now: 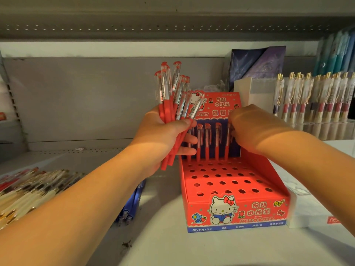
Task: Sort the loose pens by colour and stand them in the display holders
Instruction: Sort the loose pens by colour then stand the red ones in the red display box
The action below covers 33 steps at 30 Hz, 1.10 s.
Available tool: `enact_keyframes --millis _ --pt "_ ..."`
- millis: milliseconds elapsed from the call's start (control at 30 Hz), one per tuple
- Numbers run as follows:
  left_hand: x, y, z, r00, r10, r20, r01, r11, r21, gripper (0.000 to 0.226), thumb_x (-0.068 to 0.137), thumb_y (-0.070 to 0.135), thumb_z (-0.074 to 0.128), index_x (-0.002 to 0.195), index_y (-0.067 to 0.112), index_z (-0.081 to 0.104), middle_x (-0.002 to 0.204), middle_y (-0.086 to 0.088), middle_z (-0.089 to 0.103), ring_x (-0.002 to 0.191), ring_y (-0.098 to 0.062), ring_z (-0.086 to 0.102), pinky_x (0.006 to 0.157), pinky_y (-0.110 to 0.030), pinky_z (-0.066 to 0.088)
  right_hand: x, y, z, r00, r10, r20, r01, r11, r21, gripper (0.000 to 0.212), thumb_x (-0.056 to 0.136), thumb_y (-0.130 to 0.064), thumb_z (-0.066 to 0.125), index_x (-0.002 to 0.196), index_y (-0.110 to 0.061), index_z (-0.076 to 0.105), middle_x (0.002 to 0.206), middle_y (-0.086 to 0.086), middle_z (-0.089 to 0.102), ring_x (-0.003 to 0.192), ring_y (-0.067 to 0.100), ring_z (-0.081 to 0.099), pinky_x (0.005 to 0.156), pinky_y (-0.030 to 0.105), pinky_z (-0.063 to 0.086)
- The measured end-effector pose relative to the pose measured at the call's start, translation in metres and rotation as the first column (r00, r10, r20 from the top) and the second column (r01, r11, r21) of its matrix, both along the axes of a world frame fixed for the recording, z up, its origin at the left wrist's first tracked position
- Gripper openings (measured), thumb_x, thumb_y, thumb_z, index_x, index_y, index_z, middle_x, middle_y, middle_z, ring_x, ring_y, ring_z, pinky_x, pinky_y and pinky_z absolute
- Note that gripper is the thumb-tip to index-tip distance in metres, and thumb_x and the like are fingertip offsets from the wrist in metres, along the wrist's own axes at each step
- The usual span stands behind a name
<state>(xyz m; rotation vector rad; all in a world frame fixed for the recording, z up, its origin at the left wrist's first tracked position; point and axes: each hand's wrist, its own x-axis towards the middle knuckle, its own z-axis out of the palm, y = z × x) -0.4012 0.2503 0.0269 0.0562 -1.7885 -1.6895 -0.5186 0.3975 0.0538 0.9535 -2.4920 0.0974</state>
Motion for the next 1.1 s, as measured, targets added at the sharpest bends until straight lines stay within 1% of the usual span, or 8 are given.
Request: enact_keyframes --millis 133,200,267,500,600,700,767,1100 --pt "0.001 0.002 0.0 1.0 -0.027 0.004 0.027 1.0 -0.014 0.017 0.094 0.005 0.063 0.106 0.016 0.061 0.088 -0.004 0.077 0.061 -0.022 0.072 0.048 -0.031 0.056 -0.005 0.0 0.002 0.987 0.161 -0.019 -0.16 0.949 -0.27 0.022 0.093 -0.011 0.053 0.112 -0.016 0.064 0.109 0.004 0.064 0.091 0.022 0.061 0.08 0.03 0.05" --pt "0.002 0.004 0.0 0.999 -0.053 0.002 0.053 0.998 -0.02 0.015 0.093 0.005 0.063 0.104 0.015 0.061 0.088 -0.004 0.077 0.061 -0.022 0.072 0.048 -0.031 0.056 0.002 -0.004 0.003 0.877 0.452 0.164 -0.26 0.733 -0.628 0.027 0.093 -0.012 0.058 0.116 -0.024 0.064 0.104 -0.005 0.069 0.086 0.014 0.067 0.073 0.029 0.056" --pt "0.004 0.006 0.0 0.997 -0.081 0.006 0.081 0.996 -0.025 0.014 0.093 0.005 0.063 0.104 0.014 0.062 0.088 -0.005 0.077 0.061 -0.021 0.071 0.048 -0.032 0.056 0.012 -0.009 0.004 0.633 0.729 0.261 -0.184 0.47 -0.863 0.023 0.09 -0.007 0.064 0.108 -0.022 0.064 0.09 -0.002 0.074 0.08 0.013 0.072 0.064 0.028 0.059" --pt "0.003 0.008 0.001 0.998 -0.063 0.0 0.063 0.996 0.058 0.013 0.095 0.0 0.058 0.102 0.011 0.059 0.084 -0.011 0.075 0.069 -0.029 0.074 0.054 -0.04 0.06 0.015 -0.008 0.005 0.469 0.866 0.173 -0.031 0.212 -0.977 0.024 0.089 0.003 0.064 0.107 -0.012 0.057 0.082 0.006 0.073 0.075 0.022 0.074 0.067 0.032 0.06" --pt "0.002 0.004 0.001 0.999 0.044 -0.013 -0.044 0.998 0.042 0.016 0.094 -0.001 0.058 0.097 0.014 0.058 0.081 -0.009 0.075 0.063 -0.026 0.072 0.051 -0.037 0.059 0.012 -0.004 0.011 0.6 0.781 0.174 -0.086 0.28 -0.956 0.023 0.09 0.002 0.063 0.098 -0.018 0.058 0.084 0.006 0.072 0.075 0.025 0.074 0.062 0.034 0.062" --pt "0.001 -0.002 0.001 0.991 0.133 -0.014 -0.133 0.991 -0.025 0.016 0.095 0.004 0.06 0.095 0.02 0.06 0.079 0.0 0.076 0.058 -0.016 0.07 0.051 -0.029 0.058 0.007 0.0 0.009 0.858 0.503 0.104 -0.266 0.608 -0.748 0.03 0.089 -0.003 0.06 0.092 -0.032 0.055 0.088 -0.001 0.066 0.075 0.017 0.069 0.061 0.03 0.059" --pt "0.001 -0.002 0.001 0.989 0.15 -0.008 -0.151 0.986 -0.076 0.014 0.095 0.007 0.061 0.096 0.022 0.062 0.081 0.006 0.077 0.053 -0.01 0.065 0.051 -0.024 0.055 0.005 0.002 0.006 0.928 0.371 0.035 -0.277 0.749 -0.602 0.027 0.087 -0.008 0.059 0.095 -0.033 0.055 0.089 -0.005 0.063 0.075 0.013 0.063 0.064 0.026 0.052" --pt "0.003 0.004 0.001 0.994 0.104 0.034 -0.1 0.989 -0.112 0.008 0.095 0.006 0.06 0.096 0.013 0.062 0.082 0.004 0.077 0.045 -0.009 0.054 0.046 -0.023 0.049 -0.001 0.007 0.006 0.973 0.229 0.0 -0.201 0.854 -0.48 0.025 0.089 -0.006 0.057 0.107 -0.022 0.053 0.101 0.008 0.06 0.089 0.028 0.06 0.081 0.039 0.053"
